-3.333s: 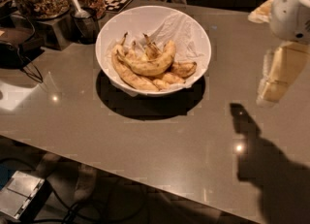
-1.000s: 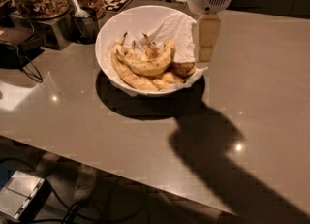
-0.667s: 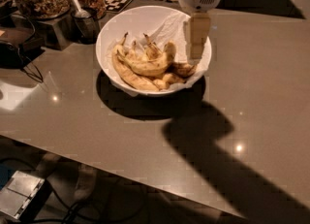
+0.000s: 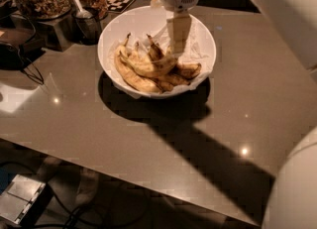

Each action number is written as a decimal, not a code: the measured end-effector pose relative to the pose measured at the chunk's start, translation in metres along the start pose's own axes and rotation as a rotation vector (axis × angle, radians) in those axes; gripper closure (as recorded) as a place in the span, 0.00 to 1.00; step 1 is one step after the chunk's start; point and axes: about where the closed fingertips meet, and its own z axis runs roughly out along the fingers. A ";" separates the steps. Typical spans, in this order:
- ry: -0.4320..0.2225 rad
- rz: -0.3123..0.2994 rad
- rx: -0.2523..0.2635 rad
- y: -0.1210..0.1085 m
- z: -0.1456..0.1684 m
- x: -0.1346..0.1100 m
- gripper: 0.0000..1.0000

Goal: Pick banana from white bowl

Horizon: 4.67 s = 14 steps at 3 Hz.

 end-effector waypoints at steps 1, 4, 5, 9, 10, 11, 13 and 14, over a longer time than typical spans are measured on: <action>-0.006 -0.029 -0.015 -0.003 0.013 -0.006 0.32; -0.012 -0.006 -0.052 0.014 0.032 0.005 0.39; -0.012 -0.006 -0.052 0.014 0.032 0.005 0.39; -0.020 0.030 -0.152 0.041 0.071 0.019 0.38; -0.019 0.030 -0.155 0.041 0.069 0.019 0.56; -0.014 0.025 -0.154 0.044 0.075 0.020 0.79; -0.022 0.025 -0.148 0.043 0.075 0.019 1.00; -0.075 0.043 -0.068 0.040 0.049 0.019 1.00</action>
Offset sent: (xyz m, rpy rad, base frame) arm -0.0015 0.0023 -0.0280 -0.0135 0.0498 0.0260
